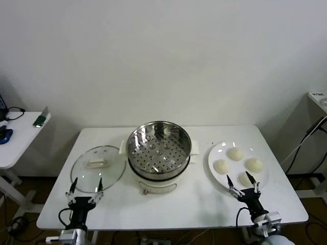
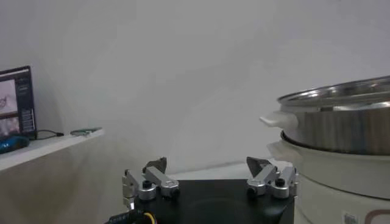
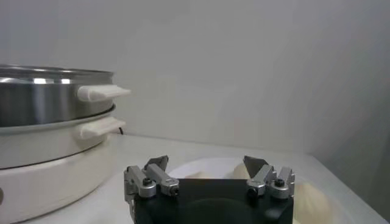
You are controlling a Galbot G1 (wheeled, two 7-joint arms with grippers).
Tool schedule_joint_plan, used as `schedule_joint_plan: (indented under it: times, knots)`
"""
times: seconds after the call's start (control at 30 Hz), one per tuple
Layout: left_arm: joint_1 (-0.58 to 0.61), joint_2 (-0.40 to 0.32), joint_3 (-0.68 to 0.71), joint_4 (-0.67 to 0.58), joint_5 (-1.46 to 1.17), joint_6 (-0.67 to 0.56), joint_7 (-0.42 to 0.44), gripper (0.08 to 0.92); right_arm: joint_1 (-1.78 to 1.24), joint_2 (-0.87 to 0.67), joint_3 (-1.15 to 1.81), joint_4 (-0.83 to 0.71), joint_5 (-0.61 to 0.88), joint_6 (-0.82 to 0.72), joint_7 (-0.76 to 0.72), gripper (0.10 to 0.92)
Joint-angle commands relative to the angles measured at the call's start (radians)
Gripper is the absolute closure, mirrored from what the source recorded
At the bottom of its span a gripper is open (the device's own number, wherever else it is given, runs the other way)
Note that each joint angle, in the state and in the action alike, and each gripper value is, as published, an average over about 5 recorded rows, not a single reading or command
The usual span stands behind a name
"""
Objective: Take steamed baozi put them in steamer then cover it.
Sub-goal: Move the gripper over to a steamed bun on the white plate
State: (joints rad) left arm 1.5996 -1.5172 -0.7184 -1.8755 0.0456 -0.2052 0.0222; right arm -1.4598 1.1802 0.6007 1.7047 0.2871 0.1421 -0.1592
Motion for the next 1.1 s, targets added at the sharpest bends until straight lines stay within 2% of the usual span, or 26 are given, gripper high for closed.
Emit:
schedule_joint_plan:
  times: [0.03,0.1,0.23,0.37,0.5,0.7,0.97,1.1]
  knots:
    - [-0.006,0.001,0.006,0.0,0.026,0.011,-0.011,0.177,0.084,-0.093,0.001,-0.013,-0.034,-0.042,-0.054,0.203]
    - [-0.007,0.001,0.008,-0.002,0.028,0.01,-0.01,0.177,0.127,-0.157,-0.011,-0.033,-0.039,-0.078,-0.111,0.203]
    - [-0.007,0.01,0.019,-0.002,0.035,0.005,-0.005,0.177,0.256,-0.363,-0.077,-0.134,-0.086,-0.151,-0.321,0.203]
    - [-0.008,0.021,0.028,0.001,0.034,0.004,-0.004,0.177,0.431,-0.518,-0.203,-0.274,-0.133,-0.159,-0.509,0.203]
    - [-0.011,0.029,0.028,-0.001,0.03,0.006,-0.003,0.177,0.652,-0.607,-0.376,-0.4,-0.182,-0.15,-0.68,0.203]
    - [-0.011,0.042,0.023,0.005,0.023,0.01,-0.004,0.177,1.042,-0.605,-0.667,-0.602,-0.359,-0.109,-0.945,0.203]
    - [-0.013,0.051,0.02,0.02,-0.034,0.028,-0.003,0.177,1.468,-0.506,-1.063,-0.825,-0.476,-0.046,-1.093,0.203]
    - [-0.016,0.056,0.018,0.027,-0.043,0.027,-0.006,0.177,1.587,-0.43,-1.201,-0.91,-0.51,-0.024,-1.11,0.203]
